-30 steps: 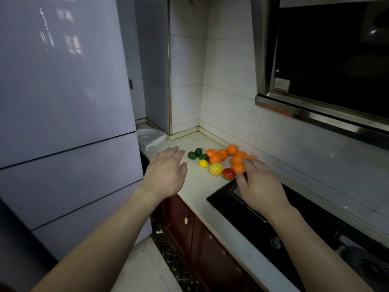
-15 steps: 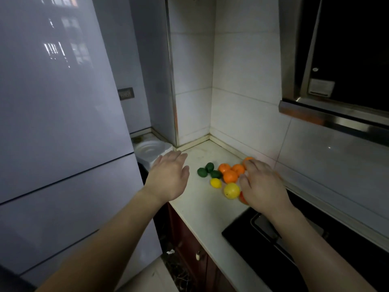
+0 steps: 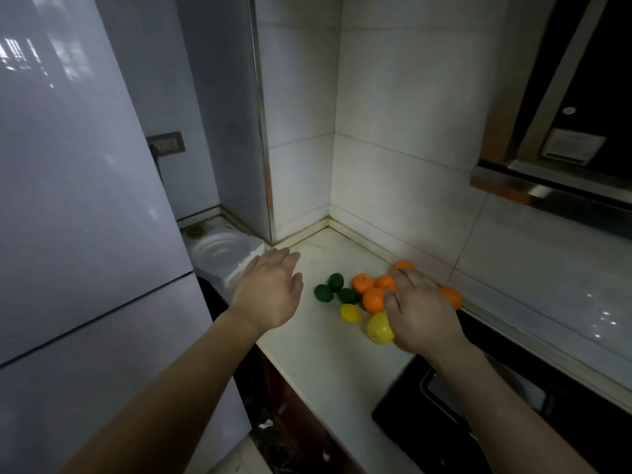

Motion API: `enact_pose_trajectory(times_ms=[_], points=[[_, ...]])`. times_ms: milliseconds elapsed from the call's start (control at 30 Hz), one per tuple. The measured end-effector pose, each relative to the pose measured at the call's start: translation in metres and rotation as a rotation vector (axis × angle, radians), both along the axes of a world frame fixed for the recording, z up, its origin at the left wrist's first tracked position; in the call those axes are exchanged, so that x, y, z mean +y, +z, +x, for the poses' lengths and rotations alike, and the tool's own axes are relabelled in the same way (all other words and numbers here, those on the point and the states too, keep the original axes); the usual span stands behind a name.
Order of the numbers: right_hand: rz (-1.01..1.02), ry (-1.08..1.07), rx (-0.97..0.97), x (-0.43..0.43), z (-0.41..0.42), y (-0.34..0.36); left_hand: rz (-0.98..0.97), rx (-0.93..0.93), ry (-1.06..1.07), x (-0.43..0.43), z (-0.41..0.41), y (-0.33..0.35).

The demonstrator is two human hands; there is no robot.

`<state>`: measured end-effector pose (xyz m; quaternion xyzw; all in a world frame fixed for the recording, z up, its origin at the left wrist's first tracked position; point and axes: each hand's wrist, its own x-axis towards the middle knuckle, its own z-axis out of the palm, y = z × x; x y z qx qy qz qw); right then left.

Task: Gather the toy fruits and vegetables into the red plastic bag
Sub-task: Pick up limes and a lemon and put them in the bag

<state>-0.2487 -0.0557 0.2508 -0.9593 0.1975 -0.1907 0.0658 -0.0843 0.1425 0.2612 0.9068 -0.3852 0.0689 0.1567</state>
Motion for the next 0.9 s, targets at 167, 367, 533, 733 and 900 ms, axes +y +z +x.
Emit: enact_pose_trajectory(times_ms=[167,367,533,733,900], points=[[-0.003,-0.055,0.048,0.011,0.055,-0.012,-0.003,0.029,-0.065,-0.002,0.066,-0.015],[0.048,-0.143,0.072,0.017,0.102,-0.037,0.039,0.046,-0.165,-0.016,0.131,-0.038],[0.126,-0.218,0.126,0.007,0.115,-0.066,0.080,0.109,-0.265,-0.042,0.154,-0.061],[0.211,-0.256,0.170,-0.019,0.132,-0.098,0.157,0.153,-0.322,-0.085,0.175,-0.095],[0.313,-0.263,0.244,-0.048,0.152,-0.128,0.208,0.200,-0.352,-0.121,0.189,-0.126]])
